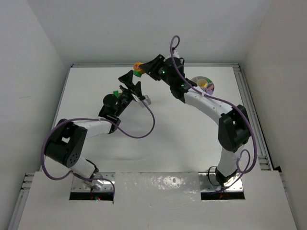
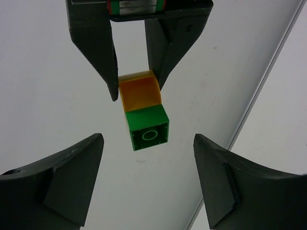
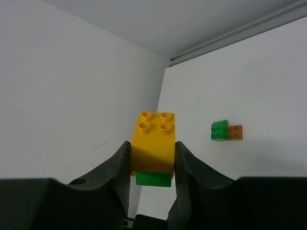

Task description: Sort the legos into containers by color

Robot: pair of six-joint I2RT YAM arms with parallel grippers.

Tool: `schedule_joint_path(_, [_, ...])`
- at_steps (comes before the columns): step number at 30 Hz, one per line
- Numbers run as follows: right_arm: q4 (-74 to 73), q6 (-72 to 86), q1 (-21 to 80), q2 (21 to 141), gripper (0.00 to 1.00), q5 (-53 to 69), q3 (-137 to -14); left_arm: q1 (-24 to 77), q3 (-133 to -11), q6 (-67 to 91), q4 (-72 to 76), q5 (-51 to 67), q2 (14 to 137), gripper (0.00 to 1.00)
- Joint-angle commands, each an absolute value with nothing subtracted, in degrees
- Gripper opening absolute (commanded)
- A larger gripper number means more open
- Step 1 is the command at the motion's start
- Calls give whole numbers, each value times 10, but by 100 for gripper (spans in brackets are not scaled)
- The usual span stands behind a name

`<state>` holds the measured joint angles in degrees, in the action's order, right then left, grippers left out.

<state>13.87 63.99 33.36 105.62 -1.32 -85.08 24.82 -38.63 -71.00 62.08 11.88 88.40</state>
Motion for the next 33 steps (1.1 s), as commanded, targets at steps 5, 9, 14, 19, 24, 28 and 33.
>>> schedule_joint_path(5, [200,662,335,1059,0,15,-853,255,-387,-726,659,120,891,63])
schedule_joint_path(9, [200,672,336,1068,0,29,-863,255,-395,-727,656,117,898,53])
schedule_joint_path(14, [193,664,336,1074,0,40,-876,255,-403,-733,654,105,908,48])
schedule_joint_path(19, [191,664,335,1077,0,42,-880,255,-408,-737,654,94,911,38])
schedule_joint_path(24, [187,673,335,1085,0,59,-887,255,-409,-749,654,89,913,12])
schedule_joint_path(28, [178,675,333,1084,0,62,-882,255,-407,-747,658,81,911,0])
schedule_joint_path(33, [163,662,313,1072,0,41,-865,255,-390,-745,640,84,901,0])
